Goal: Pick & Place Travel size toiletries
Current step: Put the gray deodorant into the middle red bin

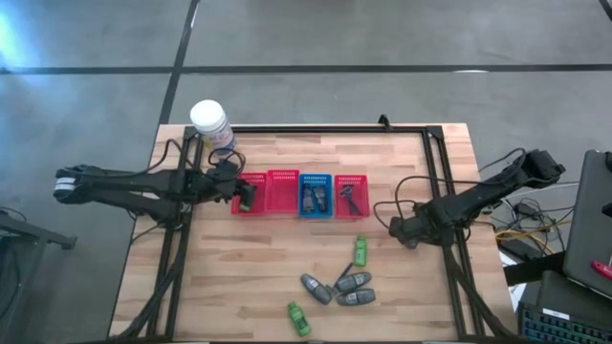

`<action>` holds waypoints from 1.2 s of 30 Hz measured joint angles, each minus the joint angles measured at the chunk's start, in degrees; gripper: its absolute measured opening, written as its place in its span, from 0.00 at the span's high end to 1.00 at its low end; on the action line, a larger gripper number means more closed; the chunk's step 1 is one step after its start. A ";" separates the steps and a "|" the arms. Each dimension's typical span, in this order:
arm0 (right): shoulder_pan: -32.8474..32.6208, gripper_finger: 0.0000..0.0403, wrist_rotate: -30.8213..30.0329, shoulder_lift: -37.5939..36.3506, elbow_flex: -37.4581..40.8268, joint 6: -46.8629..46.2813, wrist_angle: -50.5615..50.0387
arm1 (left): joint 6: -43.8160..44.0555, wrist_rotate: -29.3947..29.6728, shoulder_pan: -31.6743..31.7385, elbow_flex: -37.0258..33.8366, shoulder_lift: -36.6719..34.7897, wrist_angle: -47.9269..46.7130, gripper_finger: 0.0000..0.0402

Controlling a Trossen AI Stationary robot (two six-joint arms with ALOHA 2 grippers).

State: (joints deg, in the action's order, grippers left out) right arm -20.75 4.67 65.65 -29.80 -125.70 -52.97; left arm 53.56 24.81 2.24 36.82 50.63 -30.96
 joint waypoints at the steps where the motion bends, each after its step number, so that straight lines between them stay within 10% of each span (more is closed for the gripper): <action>1: 0.00 0.23 -0.06 0.00 0.05 0.12 0.04 | 0.00 -0.22 0.00 0.00 0.00 0.02 0.35; 7: 0.02 0.53 -0.11 -0.02 -0.08 3.21 1.75 | -0.01 -0.74 0.00 -0.02 0.00 0.04 0.35; 14: 0.02 0.54 -1.61 -0.33 -5.77 18.27 5.63 | -3.80 -7.70 0.34 0.36 -0.35 0.94 0.35; 23: 4.72 0.54 -1.01 4.36 -25.37 55.39 10.23 | -52.40 -29.98 -1.80 2.17 -0.71 21.05 0.35; 36: 17.46 0.54 20.59 23.40 -50.88 82.05 6.58 | -87.72 -26.56 -4.63 14.25 13.49 28.36 0.35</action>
State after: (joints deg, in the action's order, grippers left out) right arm -3.29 25.26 89.05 -80.67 -43.65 -46.38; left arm -34.16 -1.75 -2.39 51.07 64.12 -2.60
